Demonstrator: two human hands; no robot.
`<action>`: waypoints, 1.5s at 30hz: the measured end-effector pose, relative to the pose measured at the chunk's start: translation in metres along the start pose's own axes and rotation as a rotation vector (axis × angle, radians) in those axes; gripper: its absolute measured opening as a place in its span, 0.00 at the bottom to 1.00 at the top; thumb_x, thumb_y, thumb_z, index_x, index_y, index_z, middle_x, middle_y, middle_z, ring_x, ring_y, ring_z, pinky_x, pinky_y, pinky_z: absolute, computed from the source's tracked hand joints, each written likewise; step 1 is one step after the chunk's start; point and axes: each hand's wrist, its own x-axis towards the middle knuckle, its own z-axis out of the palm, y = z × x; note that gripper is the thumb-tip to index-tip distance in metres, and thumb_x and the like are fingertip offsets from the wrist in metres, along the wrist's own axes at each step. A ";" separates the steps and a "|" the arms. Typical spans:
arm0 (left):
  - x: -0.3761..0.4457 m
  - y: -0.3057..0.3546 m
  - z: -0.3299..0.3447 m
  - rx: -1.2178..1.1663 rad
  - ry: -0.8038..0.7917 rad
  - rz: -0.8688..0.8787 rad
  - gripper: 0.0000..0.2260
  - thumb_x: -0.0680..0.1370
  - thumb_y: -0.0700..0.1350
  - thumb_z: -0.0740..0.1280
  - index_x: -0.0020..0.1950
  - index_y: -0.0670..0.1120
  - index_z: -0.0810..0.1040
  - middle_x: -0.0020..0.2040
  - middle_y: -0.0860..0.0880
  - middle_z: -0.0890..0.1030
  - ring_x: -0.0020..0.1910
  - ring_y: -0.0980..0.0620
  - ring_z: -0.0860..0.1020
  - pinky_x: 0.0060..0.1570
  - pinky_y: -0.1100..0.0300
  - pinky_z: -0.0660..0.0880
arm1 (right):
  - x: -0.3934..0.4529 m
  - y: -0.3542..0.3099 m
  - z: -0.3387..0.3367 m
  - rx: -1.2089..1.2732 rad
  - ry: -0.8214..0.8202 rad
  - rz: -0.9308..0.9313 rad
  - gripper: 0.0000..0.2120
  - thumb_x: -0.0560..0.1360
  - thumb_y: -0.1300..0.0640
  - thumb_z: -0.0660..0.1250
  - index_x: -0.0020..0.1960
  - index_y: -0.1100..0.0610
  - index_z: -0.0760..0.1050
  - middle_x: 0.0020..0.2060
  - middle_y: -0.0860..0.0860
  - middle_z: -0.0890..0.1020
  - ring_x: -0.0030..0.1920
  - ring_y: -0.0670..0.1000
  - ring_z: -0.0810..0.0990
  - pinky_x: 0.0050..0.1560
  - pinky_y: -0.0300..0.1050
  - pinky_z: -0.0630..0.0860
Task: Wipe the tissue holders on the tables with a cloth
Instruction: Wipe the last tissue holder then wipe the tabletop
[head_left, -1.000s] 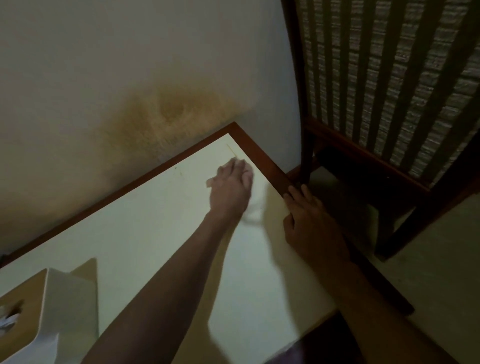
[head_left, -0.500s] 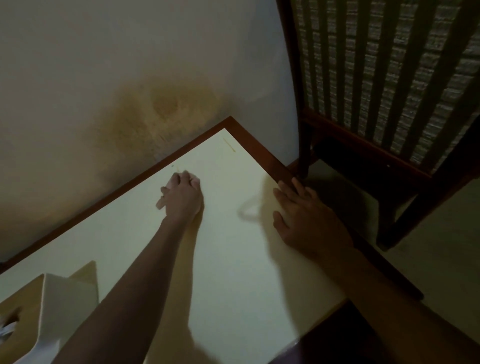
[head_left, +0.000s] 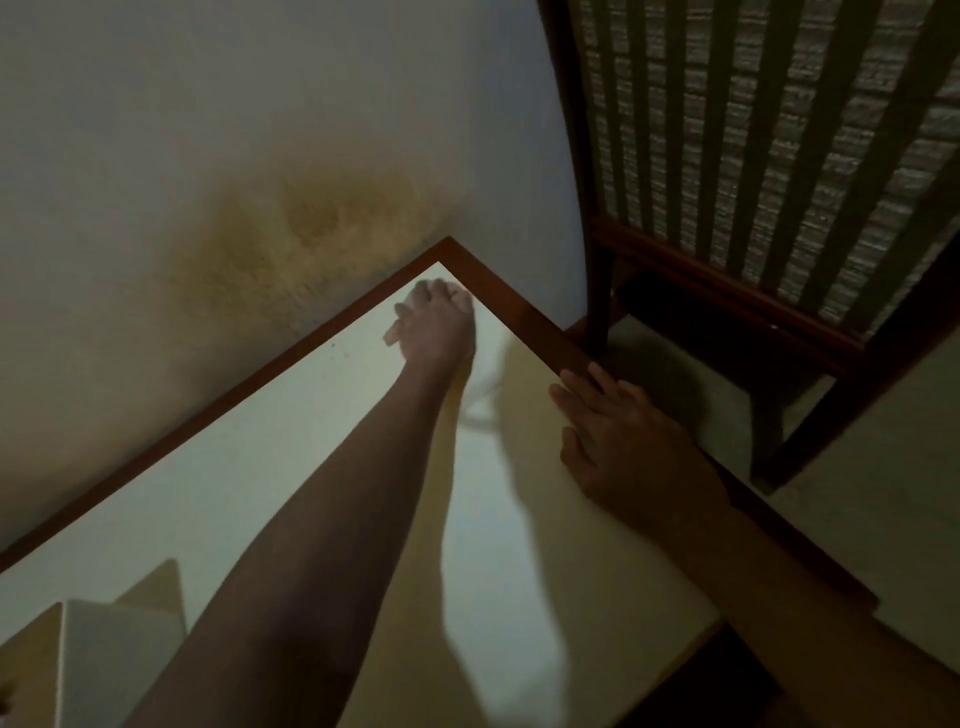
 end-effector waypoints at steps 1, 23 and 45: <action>-0.002 -0.010 -0.001 0.023 -0.015 -0.054 0.20 0.83 0.45 0.49 0.74 0.41 0.60 0.74 0.40 0.61 0.70 0.37 0.62 0.64 0.36 0.65 | 0.000 0.000 0.000 -0.006 0.006 -0.002 0.26 0.75 0.49 0.51 0.67 0.57 0.75 0.67 0.54 0.75 0.69 0.58 0.71 0.67 0.52 0.61; 0.056 -0.063 0.017 -0.128 0.039 0.163 0.23 0.82 0.50 0.48 0.74 0.41 0.63 0.74 0.41 0.65 0.71 0.39 0.63 0.70 0.44 0.60 | 0.001 -0.001 0.004 -0.026 0.027 0.002 0.26 0.75 0.49 0.52 0.68 0.57 0.73 0.67 0.54 0.75 0.69 0.58 0.71 0.65 0.51 0.59; -0.189 -0.058 0.014 -0.678 0.042 0.365 0.13 0.75 0.40 0.69 0.59 0.48 0.80 0.57 0.63 0.79 0.57 0.72 0.72 0.59 0.74 0.68 | 0.006 -0.003 -0.009 0.011 -0.116 0.025 0.42 0.67 0.40 0.35 0.76 0.52 0.60 0.76 0.49 0.60 0.77 0.52 0.54 0.74 0.48 0.52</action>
